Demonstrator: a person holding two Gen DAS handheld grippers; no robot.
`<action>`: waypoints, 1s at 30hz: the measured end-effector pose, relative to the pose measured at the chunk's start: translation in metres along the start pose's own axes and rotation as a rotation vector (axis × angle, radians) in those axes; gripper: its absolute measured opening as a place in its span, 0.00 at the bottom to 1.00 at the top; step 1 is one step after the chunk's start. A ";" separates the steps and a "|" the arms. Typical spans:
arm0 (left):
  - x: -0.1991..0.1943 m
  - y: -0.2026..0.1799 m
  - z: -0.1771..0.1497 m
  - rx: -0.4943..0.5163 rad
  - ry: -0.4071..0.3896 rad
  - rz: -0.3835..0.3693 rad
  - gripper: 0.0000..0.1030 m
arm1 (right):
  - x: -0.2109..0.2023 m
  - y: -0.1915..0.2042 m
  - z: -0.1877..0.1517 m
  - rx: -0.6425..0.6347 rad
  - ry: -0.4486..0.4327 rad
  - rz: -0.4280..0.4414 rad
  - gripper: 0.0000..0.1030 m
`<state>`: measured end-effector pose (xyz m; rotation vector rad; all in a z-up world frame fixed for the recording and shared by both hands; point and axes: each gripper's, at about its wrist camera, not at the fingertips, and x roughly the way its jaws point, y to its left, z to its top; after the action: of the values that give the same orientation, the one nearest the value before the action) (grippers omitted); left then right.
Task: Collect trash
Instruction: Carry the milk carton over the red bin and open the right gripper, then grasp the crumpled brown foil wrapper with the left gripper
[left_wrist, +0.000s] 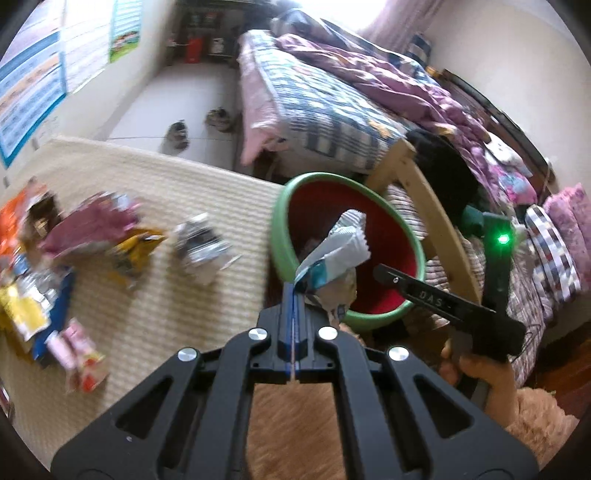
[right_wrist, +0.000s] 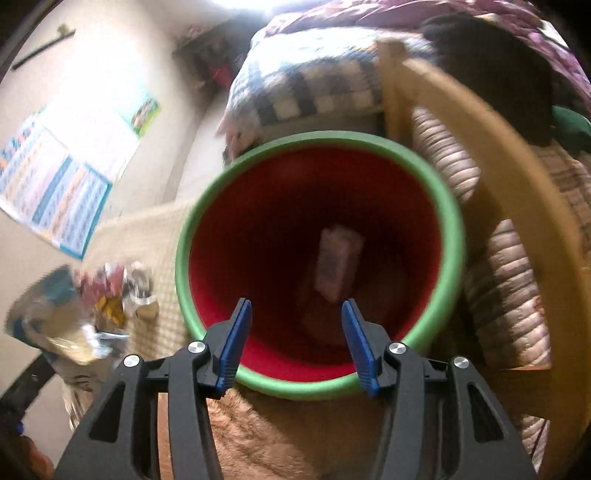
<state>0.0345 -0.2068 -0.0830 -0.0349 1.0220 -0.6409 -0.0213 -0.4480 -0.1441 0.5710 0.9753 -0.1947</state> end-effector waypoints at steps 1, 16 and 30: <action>0.007 -0.008 0.006 0.009 0.006 -0.013 0.00 | -0.008 -0.005 0.003 0.017 -0.030 -0.006 0.50; 0.007 -0.033 0.030 0.043 -0.073 0.003 0.53 | -0.047 -0.013 0.006 0.035 -0.139 -0.025 0.54; -0.039 0.035 -0.001 -0.074 -0.111 0.118 0.56 | -0.038 0.046 -0.006 -0.124 -0.115 0.011 0.55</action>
<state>0.0369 -0.1576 -0.0637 -0.0739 0.9335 -0.4883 -0.0284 -0.4104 -0.0980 0.4464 0.8666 -0.1545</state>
